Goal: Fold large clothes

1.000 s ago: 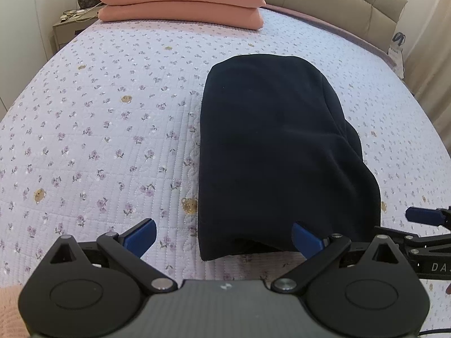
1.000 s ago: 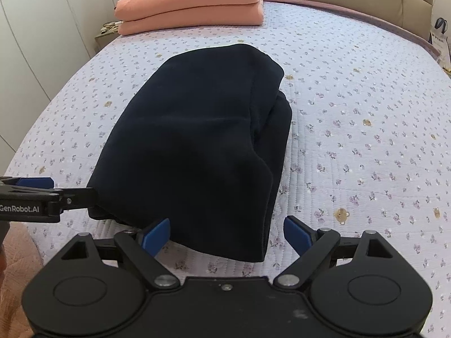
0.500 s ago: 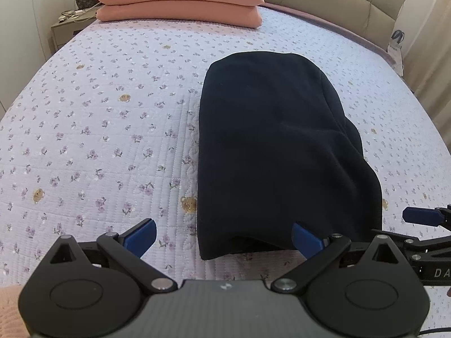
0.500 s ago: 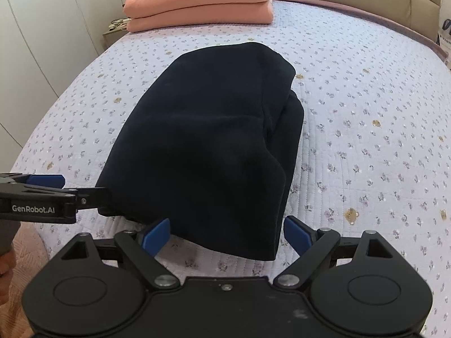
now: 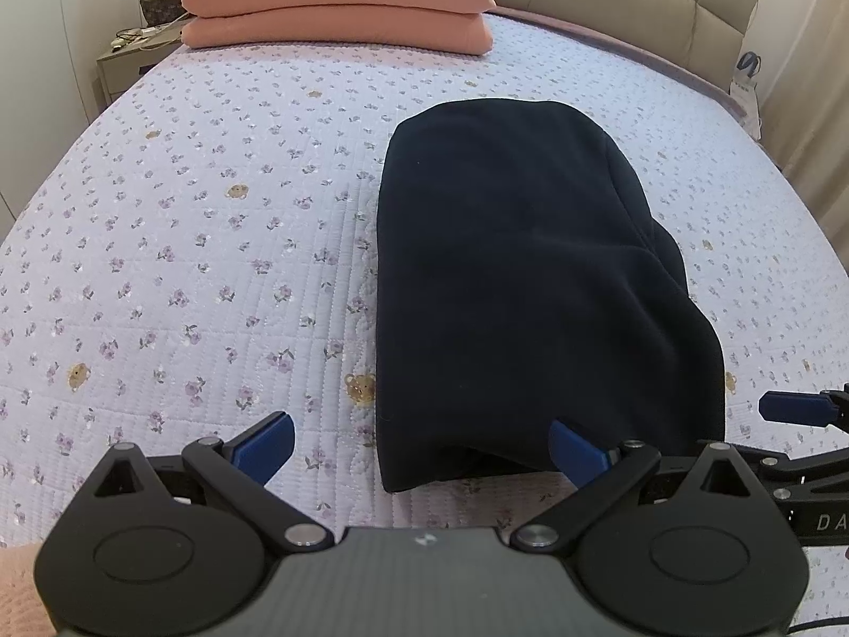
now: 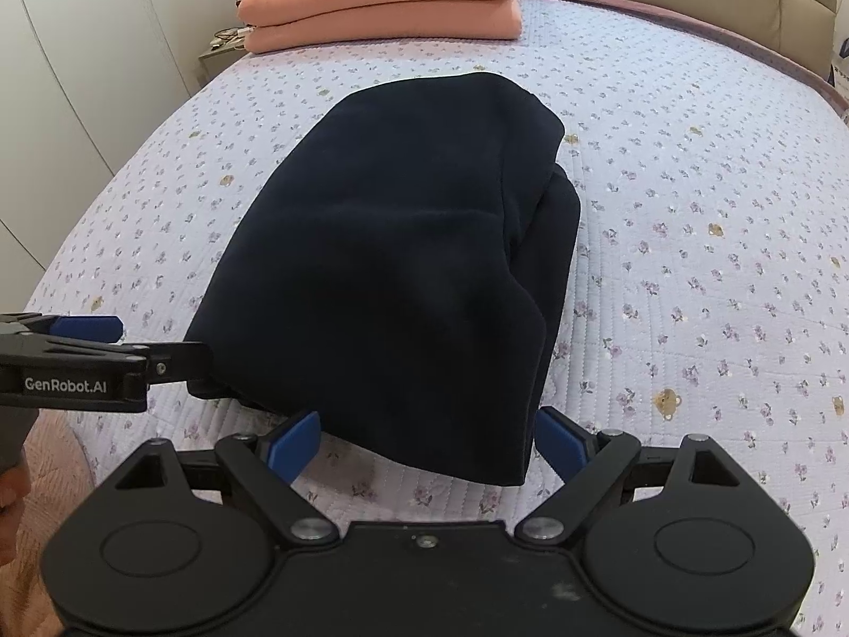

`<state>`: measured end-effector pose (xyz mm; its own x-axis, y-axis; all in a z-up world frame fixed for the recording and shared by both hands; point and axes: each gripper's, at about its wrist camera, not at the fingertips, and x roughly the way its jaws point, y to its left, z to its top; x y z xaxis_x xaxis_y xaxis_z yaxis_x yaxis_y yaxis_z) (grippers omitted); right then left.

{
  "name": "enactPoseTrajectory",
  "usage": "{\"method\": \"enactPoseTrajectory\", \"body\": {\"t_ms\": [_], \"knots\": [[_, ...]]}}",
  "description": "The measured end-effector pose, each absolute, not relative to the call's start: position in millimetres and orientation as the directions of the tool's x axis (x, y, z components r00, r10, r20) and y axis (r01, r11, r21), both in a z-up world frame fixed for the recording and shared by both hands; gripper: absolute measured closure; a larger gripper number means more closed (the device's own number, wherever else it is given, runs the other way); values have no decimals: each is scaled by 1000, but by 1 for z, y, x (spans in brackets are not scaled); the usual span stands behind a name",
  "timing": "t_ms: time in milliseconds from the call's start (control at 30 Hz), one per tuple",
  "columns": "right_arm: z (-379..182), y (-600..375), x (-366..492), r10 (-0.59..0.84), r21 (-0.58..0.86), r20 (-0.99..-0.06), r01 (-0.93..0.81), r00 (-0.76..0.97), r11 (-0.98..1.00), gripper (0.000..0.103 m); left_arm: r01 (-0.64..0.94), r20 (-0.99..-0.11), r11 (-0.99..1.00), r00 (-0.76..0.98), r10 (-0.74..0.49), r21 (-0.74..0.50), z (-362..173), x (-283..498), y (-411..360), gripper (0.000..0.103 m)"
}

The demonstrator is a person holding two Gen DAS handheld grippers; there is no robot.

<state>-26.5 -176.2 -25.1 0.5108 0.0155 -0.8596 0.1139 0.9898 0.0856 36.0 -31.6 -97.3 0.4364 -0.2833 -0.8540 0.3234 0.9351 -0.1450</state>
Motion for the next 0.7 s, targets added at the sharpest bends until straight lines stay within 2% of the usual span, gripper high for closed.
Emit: {"method": "enactPoseTrajectory", "body": {"t_ms": [533,700], "knots": [[-29,-175,-25,30,89,-869,98,494,991,0,357,-844,930,471,-255,-82,-100,36,-37,0],[-29,-173,-25,31,87,-871,92,489,992,0,360,-843,927,462,-276,-107,-100,36,-35,0]]}}
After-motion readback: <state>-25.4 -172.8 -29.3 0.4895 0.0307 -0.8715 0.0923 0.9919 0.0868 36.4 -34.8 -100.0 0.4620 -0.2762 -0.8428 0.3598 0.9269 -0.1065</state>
